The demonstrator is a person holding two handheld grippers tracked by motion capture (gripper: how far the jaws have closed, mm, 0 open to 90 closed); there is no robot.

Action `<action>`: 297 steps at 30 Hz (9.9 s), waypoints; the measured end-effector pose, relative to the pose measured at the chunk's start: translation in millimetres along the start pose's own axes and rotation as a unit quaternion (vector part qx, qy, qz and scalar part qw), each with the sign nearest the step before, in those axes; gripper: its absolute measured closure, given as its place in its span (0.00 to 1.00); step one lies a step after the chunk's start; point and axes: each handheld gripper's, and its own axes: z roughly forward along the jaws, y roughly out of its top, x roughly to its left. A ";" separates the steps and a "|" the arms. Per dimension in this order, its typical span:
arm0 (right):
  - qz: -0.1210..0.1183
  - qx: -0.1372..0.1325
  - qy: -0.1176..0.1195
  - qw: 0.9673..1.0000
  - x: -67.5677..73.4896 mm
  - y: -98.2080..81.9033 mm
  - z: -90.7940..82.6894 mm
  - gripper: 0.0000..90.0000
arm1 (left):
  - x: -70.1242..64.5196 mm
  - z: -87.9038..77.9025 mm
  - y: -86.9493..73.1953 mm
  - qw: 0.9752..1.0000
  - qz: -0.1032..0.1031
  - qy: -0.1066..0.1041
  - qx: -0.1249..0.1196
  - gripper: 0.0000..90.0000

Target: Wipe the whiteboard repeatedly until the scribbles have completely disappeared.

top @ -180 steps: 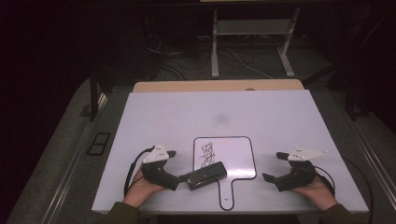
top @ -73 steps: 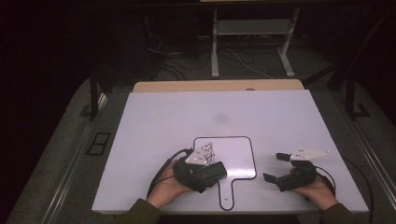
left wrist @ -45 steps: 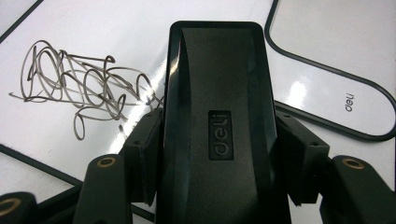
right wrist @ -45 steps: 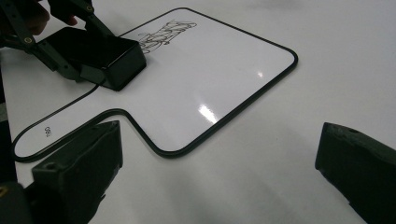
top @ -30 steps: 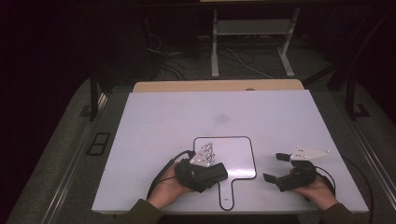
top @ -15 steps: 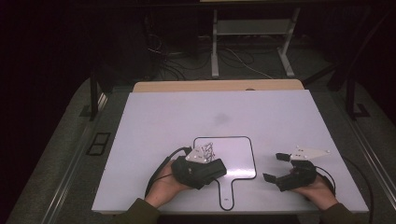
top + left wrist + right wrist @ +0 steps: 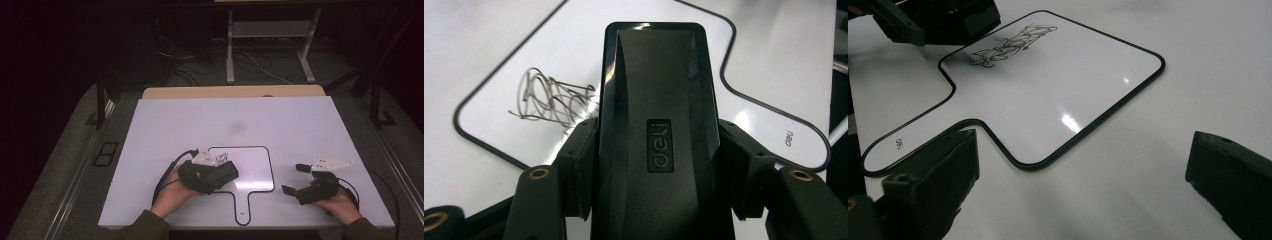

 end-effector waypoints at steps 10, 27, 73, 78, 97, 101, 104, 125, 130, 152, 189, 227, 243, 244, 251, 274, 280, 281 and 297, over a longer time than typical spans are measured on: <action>0.007 -0.005 -0.001 1.000 -1.2 0.5 -1.2 0.00 | 19.8 -3.3 9.2 1.000 -0.015 0.004 -0.012 0.44; 0.008 -0.004 -0.005 1.000 -1.8 0.4 -1.0 0.00 | 57.4 5.8 32.6 1.000 -0.022 0.018 -0.005 0.44; 0.002 -0.001 -0.004 1.000 -1.9 -0.1 0.5 0.00 | 71.8 54.8 25.4 0.996 -0.012 0.061 0.061 0.44; 0.002 -0.001 -0.003 1.000 -1.9 -0.1 0.6 0.00 | 73.4 53.9 24.2 0.996 -0.015 0.063 0.059 0.44; 0.001 -0.002 -0.004 1.000 -1.7 0.0 0.4 0.00 | 61.0 56.2 27.0 0.996 0.012 0.054 0.070 0.44; 0.001 -0.001 -0.003 1.000 -1.5 0.0 -0.2 0.00 | 68.4 53.7 24.5 0.996 0.000 0.065 0.066 0.44; 0.001 -0.001 -0.003 1.000 -1.6 0.0 0.1 0.00 | 73.1 51.8 22.5 0.995 -0.004 0.071 0.063 0.44; 0.001 -0.001 -0.004 1.000 -1.5 0.0 0.3 0.00 | 68.7 53.9 26.9 0.993 0.003 0.090 0.073 0.44; 0.001 -0.001 -0.004 1.000 -1.8 -0.1 0.5 0.00 | 84.5 46.4 19.2 0.994 -0.023 0.089 0.065 0.44; 0.000 0.000 -0.004 1.000 -1.6 -0.1 0.6 0.00 | 88.5 46.3 19.5 0.996 -0.054 0.059 0.033 0.42; 0.000 -0.001 -0.004 1.000 -1.6 0.0 0.2 0.00 | 78.2 50.3 29.9 0.993 -0.011 0.106 0.060 0.44; 0.000 -0.002 -0.005 1.000 -1.8 0.0 0.4 0.00 | 83.6 50.0 30.6 0.991 -0.008 0.116 0.066 0.44; -0.001 -0.001 -0.005 1.000 -1.4 0.0 -0.2 0.00 | 58.9 59.0 37.9 0.994 0.015 0.074 0.073 0.44; -0.001 -0.001 -0.005 1.000 -1.3 0.0 -0.3 0.00 | 61.1 58.0 36.9 0.994 0.013 0.075 0.072 0.44; -0.001 -0.001 -0.005 1.000 -1.4 0.0 -0.4 0.00 | 65.8 48.3 28.1 0.993 -0.001 0.087 0.074 0.44; -0.001 -0.001 -0.006 1.000 -1.2 0.0 -0.5 0.00 | 54.7 50.0 27.9 0.995 0.005 0.073 0.070 0.44; -0.002 -0.001 -0.006 1.000 -0.9 0.0 -0.5 0.00 | 56.3 45.7 25.0 0.994 0.006 0.076 0.077 0.44; -0.001 -0.001 -0.006 1.000 -0.9 0.0 -0.4 0.00 | 54.2 45.9 25.2 0.994 0.008 0.073 0.078 0.44; -0.001 -0.001 -0.005 1.000 -0.8 0.0 -0.4 0.00 | 55.3 47.3 26.2 0.994 0.002 0.074 0.075 0.44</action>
